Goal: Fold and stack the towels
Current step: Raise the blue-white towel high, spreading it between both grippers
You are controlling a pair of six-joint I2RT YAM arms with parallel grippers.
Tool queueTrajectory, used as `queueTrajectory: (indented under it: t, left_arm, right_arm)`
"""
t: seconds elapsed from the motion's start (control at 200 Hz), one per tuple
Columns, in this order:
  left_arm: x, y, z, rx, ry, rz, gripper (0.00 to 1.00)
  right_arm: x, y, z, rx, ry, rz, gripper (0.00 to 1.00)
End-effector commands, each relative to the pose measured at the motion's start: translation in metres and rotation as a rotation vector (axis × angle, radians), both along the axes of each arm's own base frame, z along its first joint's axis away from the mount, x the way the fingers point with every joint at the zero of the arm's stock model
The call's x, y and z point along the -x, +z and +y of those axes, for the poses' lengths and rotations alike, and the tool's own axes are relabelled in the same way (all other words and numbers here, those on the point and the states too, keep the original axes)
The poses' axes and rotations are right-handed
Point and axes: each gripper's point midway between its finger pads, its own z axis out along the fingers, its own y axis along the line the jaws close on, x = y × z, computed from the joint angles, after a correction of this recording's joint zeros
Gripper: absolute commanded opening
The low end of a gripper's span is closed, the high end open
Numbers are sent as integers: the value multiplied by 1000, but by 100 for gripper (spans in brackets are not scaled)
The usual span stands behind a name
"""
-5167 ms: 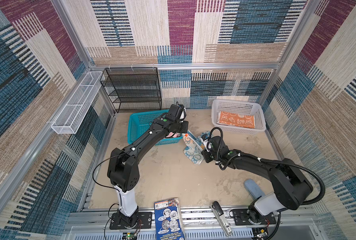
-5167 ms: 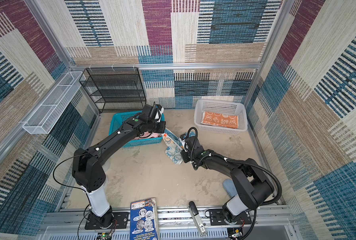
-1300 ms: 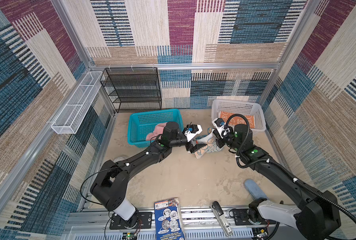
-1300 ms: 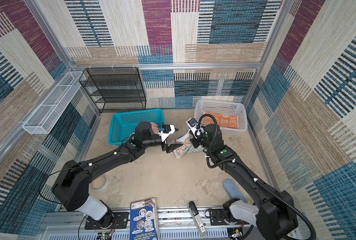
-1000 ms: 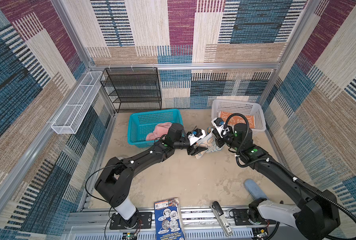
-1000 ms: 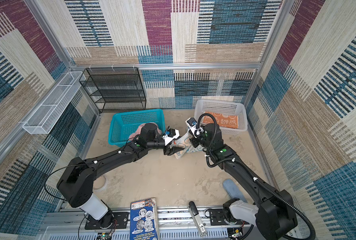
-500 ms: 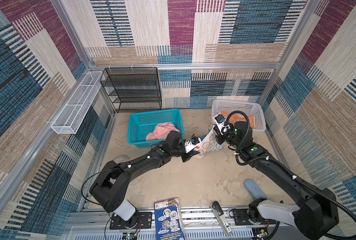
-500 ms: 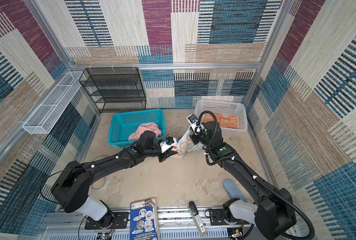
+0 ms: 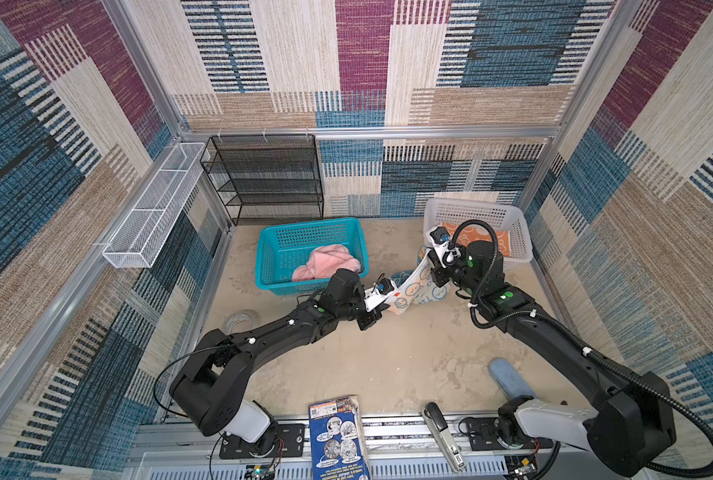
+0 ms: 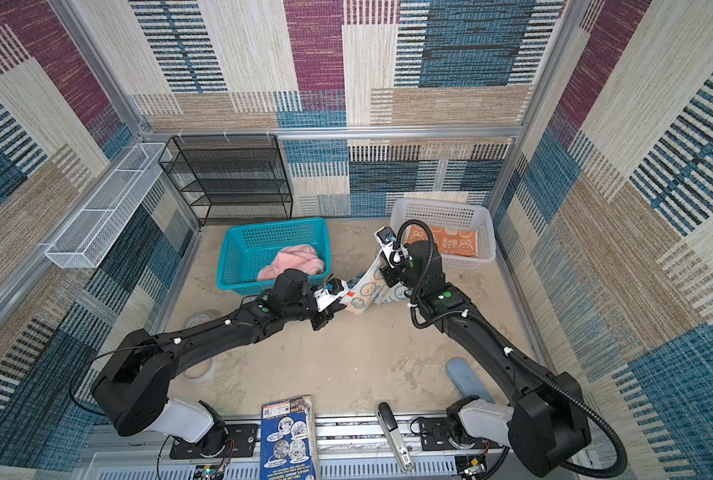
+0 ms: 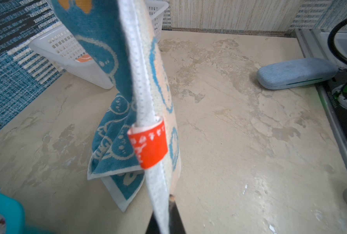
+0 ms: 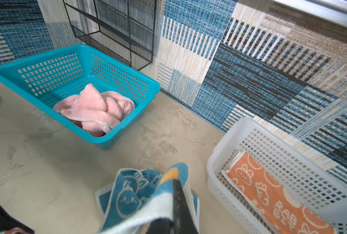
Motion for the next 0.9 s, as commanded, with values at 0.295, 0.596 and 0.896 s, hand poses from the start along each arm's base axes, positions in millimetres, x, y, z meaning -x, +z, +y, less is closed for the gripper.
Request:
queueTrajectory:
  t: [0.295, 0.596, 0.896]
  left_arm:
    - [-56, 154, 16, 98, 378, 8, 0]
    - [-44, 260, 30, 212, 425, -23, 0]
    - [4, 328, 49, 356, 364, -28, 0]
  right_arm:
    - [-26, 52, -49, -99, -358, -18, 0]
    - [4, 149, -59, -165, -323, -175, 0]
    - [68, 217, -62, -270, -183, -284, 0]
